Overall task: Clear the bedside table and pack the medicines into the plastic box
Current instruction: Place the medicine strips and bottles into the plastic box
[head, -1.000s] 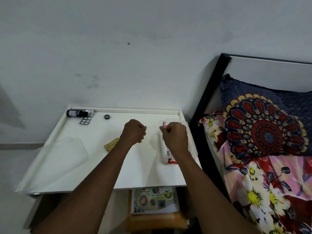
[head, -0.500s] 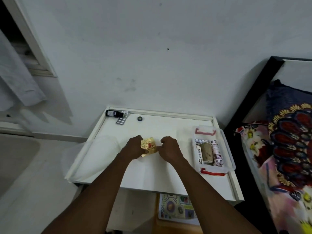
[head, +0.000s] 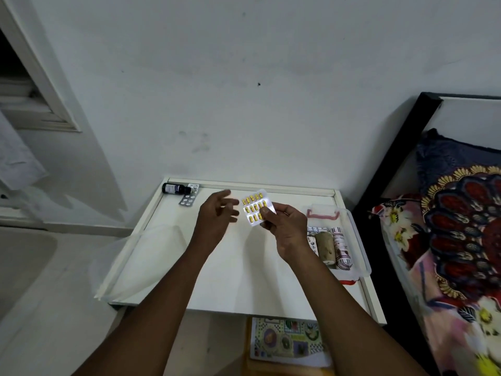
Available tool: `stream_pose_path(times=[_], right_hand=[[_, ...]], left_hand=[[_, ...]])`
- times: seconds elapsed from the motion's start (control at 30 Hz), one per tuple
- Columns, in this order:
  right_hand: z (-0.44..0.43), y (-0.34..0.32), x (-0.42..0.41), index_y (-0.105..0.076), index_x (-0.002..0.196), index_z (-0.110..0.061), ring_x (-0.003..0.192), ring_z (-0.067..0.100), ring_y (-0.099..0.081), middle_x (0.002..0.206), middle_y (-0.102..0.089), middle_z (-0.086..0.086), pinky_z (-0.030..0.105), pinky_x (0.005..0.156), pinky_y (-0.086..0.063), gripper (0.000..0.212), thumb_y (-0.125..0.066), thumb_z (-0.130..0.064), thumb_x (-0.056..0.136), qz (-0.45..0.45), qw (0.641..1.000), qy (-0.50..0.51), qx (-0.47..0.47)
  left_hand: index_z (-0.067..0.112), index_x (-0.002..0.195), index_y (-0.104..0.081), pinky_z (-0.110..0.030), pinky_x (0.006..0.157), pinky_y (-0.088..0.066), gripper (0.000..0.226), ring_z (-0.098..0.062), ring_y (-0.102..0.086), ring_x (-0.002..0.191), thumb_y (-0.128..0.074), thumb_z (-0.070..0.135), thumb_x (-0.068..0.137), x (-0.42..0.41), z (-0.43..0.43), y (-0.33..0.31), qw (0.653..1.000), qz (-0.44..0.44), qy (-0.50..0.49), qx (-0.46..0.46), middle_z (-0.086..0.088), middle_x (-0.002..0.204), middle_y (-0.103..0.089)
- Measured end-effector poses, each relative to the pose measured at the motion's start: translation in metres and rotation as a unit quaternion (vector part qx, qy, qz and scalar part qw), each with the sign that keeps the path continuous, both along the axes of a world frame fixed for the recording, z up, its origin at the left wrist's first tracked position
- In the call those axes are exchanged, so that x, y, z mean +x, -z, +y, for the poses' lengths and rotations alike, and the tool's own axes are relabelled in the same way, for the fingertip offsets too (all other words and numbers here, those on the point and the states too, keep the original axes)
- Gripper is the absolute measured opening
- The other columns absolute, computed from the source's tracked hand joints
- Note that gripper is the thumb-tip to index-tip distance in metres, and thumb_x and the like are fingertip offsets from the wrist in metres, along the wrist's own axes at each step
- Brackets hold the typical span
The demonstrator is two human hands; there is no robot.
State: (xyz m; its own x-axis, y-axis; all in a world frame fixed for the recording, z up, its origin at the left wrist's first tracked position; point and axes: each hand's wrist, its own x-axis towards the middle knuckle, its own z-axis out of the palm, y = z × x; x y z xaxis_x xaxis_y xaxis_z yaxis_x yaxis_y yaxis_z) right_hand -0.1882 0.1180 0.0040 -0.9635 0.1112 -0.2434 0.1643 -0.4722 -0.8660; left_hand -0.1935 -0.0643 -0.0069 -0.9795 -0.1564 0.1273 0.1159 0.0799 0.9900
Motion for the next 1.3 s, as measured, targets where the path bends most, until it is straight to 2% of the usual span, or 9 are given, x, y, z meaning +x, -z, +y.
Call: stream_pose_path(times=[0.1,0.27,0.4,0.5,0.63,0.77,0.9,1.13,1.3], right_hand=[[-0.001,0.002,0.002,-0.069,0.098,0.005,0.077,0.035,-0.072,0.09,-0.074,0.023,0.04,0.074,-0.062,0.023,-0.08,0.007,0.078,-0.002,1.0,-0.005,0.009],[-0.003,0.011,0.003,-0.068,0.096,0.01,0.074,0.034,-0.072,0.088,-0.075,0.026,0.041,0.075,-0.064,0.025,-0.083,0.001,0.078,-0.012,0.998,-0.034,0.054],[-0.017,0.035,0.001,-0.074,0.083,0.001,0.069,0.028,-0.072,0.082,-0.076,0.021,0.041,0.072,-0.062,0.013,-0.074,-0.011,0.088,-0.021,0.974,-0.059,0.218],[-0.055,0.055,-0.009,-0.077,0.089,-0.004,0.084,0.029,-0.074,0.089,-0.077,0.012,0.034,0.081,-0.057,0.009,-0.069,-0.007,0.086,0.071,0.881,-0.123,0.451],[-0.121,0.067,-0.04,-0.063,0.132,-0.003,0.119,0.034,-0.06,0.13,-0.064,0.018,0.037,0.105,-0.044,0.039,-0.056,-0.003,0.095,0.226,0.748,-0.225,0.582],[-0.174,0.069,-0.074,-0.027,0.159,-0.032,0.141,0.038,-0.03,0.162,-0.022,0.017,0.049,0.108,-0.04,0.056,-0.042,-0.028,0.105,0.22,0.6,-0.29,0.712],[-0.19,0.069,-0.088,-0.032,0.154,-0.036,0.143,0.036,-0.026,0.162,-0.017,0.014,0.049,0.103,-0.04,0.051,-0.04,-0.034,0.104,0.22,0.518,-0.301,0.77],[-0.14,0.073,-0.06,-0.048,0.141,-0.027,0.131,0.03,-0.039,0.149,-0.039,0.006,0.043,0.094,-0.044,0.042,-0.043,-0.04,0.101,0.209,0.535,-0.261,0.776],[-0.132,0.061,-0.052,-0.059,0.117,-0.011,0.124,0.031,-0.045,0.127,-0.052,0.01,0.041,0.09,-0.045,0.032,-0.049,-0.036,0.099,0.174,0.567,-0.246,0.767]], left_hand=[[0.01,0.109,-0.073,-0.034,0.072,-0.059,0.025,-0.022,-0.075,0.086,-0.063,0.031,0.099,0.001,0.002,-0.002,0.994,-0.069,0.066,0.06,-0.01,0.099,-0.079],[0.008,0.089,-0.072,-0.03,0.066,-0.061,0.005,-0.018,-0.074,0.072,-0.073,0.013,0.092,-0.003,0.003,0.001,0.996,-0.078,0.03,0.026,-0.008,0.081,-0.078],[0.0,0.093,-0.068,-0.03,0.061,-0.061,0.01,-0.02,-0.071,0.071,-0.066,0.01,0.096,-0.015,-0.035,0.008,0.986,-0.089,-0.12,0.076,-0.014,0.087,-0.073],[0.013,0.091,-0.066,-0.033,0.062,-0.059,0.005,-0.026,-0.07,0.073,-0.064,0.011,0.095,-0.02,-0.07,0.017,0.961,-0.099,-0.238,0.096,-0.011,0.093,-0.07],[0.015,0.09,-0.065,-0.042,0.065,-0.064,0.003,-0.025,-0.068,0.056,-0.065,0.014,0.093,-0.023,-0.11,0.031,0.928,-0.114,-0.35,0.067,-0.009,0.089,-0.071],[0.013,0.09,-0.065,-0.042,0.066,-0.064,0.004,-0.025,-0.069,0.059,-0.064,0.015,0.094,-0.023,-0.138,0.043,0.925,-0.113,-0.36,0.045,-0.015,0.096,-0.073],[0.006,0.093,-0.069,-0.047,0.067,-0.065,0.011,-0.018,-0.07,0.055,-0.063,0.016,0.094,-0.026,-0.15,0.044,0.929,-0.121,-0.35,0.025,-0.011,0.091,-0.074],[0.009,0.088,-0.068,-0.049,0.072,-0.064,0.012,-0.02,-0.072,0.057,-0.063,0.018,0.094,-0.028,-0.126,0.031,0.945,-0.112,-0.307,0.009,-0.006,0.086,-0.075],[0.009,0.097,-0.071,-0.05,0.072,-0.064,0.013,-0.006,-0.067,0.045,-0.064,0.02,0.094,-0.018,-0.123,0.029,0.943,-0.116,-0.311,0.018,-0.003,0.086,-0.074]])
